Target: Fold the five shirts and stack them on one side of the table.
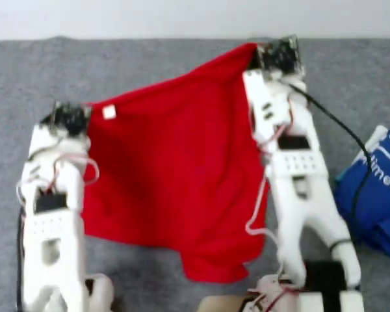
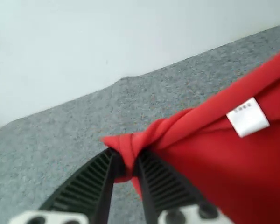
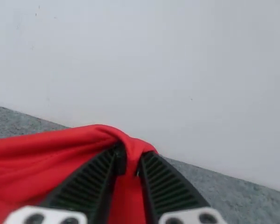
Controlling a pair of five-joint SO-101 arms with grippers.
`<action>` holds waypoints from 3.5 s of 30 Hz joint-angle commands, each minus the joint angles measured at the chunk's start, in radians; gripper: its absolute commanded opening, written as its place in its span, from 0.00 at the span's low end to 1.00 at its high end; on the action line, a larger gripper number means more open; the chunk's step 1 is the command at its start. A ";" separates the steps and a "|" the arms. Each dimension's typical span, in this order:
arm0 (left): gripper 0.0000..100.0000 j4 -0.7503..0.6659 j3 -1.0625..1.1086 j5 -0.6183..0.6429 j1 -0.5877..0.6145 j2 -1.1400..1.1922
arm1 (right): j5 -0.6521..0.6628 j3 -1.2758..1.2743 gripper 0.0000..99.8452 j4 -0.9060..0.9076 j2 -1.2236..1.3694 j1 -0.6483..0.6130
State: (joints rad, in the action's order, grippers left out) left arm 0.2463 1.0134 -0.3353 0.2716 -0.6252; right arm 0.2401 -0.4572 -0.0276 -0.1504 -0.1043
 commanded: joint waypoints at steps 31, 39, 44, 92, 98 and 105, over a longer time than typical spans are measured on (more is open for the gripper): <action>0.00 0.084 -0.816 0.052 -0.011 0.847 | 0.057 0.930 0.01 0.113 0.765 -0.042; 0.00 0.296 -0.823 -0.064 -0.009 0.845 | 0.057 0.930 0.01 0.435 0.694 -0.044; 0.00 0.496 -0.905 -0.118 -0.009 0.845 | 0.057 0.930 0.01 0.654 0.631 -0.045; 0.00 1.301 -1.067 -0.634 0.020 0.913 | 0.155 0.572 0.01 1.808 0.056 -0.125; 0.00 1.316 -1.066 -0.632 0.026 0.944 | 0.054 0.466 0.01 1.805 -0.005 -0.128; 0.00 1.313 -1.066 -0.632 0.031 0.948 | 0.021 0.368 0.01 1.811 -0.111 -0.130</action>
State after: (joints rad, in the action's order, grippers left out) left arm 1.5505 -0.0100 -0.9613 0.2931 0.3291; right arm 0.2770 -0.0767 1.7507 -0.1749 -0.2240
